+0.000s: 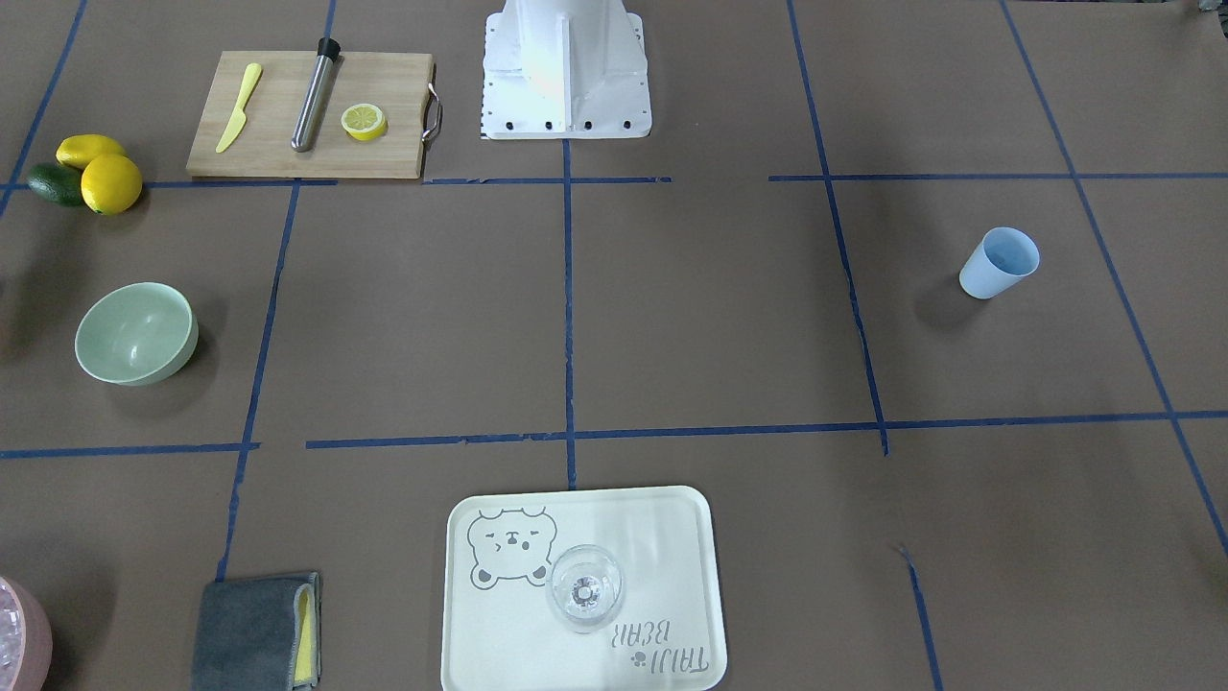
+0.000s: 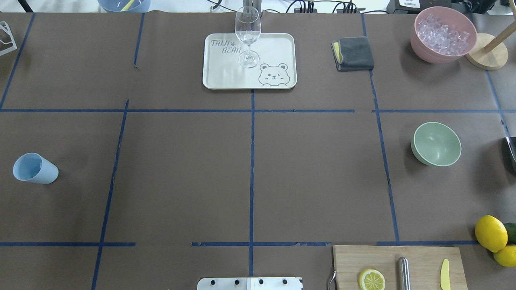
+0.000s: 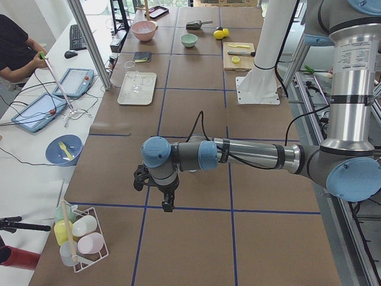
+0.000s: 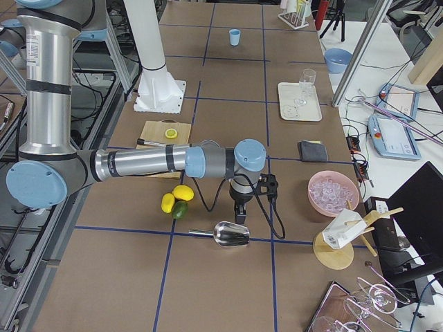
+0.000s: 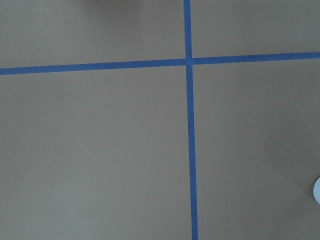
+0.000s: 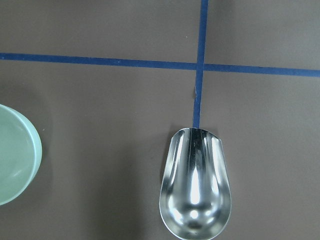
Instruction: Pour ice into bowl
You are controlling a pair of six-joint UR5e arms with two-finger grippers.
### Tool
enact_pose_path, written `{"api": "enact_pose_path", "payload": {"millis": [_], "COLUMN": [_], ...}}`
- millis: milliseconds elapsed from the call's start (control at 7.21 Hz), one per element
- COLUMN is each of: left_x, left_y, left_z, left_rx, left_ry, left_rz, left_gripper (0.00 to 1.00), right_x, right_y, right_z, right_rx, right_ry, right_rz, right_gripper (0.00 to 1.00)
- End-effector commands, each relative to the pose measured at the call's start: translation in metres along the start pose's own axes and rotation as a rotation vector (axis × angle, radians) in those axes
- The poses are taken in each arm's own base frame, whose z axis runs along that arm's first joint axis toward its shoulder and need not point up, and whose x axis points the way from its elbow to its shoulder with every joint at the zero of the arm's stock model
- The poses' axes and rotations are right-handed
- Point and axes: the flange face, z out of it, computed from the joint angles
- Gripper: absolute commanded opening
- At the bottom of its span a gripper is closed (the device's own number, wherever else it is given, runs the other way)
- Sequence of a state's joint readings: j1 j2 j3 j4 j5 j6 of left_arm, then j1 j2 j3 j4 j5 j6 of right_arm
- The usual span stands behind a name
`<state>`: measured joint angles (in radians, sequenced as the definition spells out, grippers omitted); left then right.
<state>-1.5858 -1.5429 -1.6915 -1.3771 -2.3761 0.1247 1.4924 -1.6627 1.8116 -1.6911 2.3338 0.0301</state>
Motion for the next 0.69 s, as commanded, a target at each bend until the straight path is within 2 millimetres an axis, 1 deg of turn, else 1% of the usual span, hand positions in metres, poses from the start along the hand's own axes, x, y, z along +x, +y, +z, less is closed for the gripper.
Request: {"api": "enact_pose_path", "payload": {"millis": [0, 555], "left_x": [0.0014, 0.0018], "left_y": [0.0035, 0.0069], "left_z": [-0.0027, -0.0013], "left_rx": [0.014, 0.011], "left_ry": [0.003, 0.007], "left_rz": [0.021, 0.004], "left_gripper": [1.00, 1.00], "right_x": [-0.0010, 0.0000], "right_y": [0.0000, 0.0000], "right_z": [-0.0012, -0.0001], "right_rx": [0.003, 0.000], "right_ry": [0.001, -0.001], "right_rz": [-0.003, -0.003], "right_gripper": [1.00, 1.00]}}
